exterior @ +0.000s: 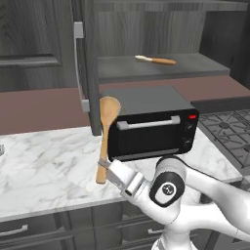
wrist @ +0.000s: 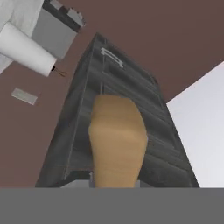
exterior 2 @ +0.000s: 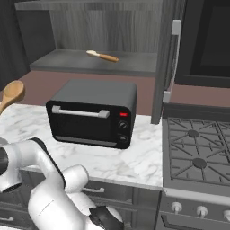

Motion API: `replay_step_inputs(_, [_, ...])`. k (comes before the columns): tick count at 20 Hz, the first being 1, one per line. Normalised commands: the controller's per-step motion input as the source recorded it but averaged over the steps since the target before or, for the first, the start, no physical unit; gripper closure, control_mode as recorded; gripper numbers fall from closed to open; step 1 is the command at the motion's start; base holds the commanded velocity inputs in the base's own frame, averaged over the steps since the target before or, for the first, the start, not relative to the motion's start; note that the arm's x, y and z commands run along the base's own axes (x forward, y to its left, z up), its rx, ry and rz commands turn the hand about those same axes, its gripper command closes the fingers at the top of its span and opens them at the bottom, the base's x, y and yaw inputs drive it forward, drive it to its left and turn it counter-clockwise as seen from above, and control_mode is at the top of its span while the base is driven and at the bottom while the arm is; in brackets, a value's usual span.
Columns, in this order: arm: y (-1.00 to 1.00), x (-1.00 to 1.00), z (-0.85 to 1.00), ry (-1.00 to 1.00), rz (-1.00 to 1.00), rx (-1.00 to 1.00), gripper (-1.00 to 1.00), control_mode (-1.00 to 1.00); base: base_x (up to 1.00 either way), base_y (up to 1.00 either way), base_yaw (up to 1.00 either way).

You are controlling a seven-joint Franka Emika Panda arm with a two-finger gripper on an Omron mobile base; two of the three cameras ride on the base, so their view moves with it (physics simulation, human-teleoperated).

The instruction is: Organize the utensils by type. Pick up the wooden spoons from the counter and place them in the open cabinet. Then pick up the metallic utensils from the counter and place them in the open drawer.

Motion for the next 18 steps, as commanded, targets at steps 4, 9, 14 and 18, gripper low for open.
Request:
replay_step_inputs(4, [-0.60,-0.38,0.09,-0.24,0.00,0.12,1.00,-1.00,0.00,0.00,0.00])
replay_step_inputs(9, [-0.43,-0.32,0.33,0.03,0.00,0.21,1.00,-1.00,0.00,0.00,0.00])
replay_step_inputs(14, [-0.32,-0.13,0.67,0.31,0.00,0.26,1.00,-1.00,0.00,0.00,0.00])
replay_step_inputs(18, [-0.32,-0.26,0.69,0.39,0.05,0.32,1.00,-1.00,0.00,0.00,0.00])
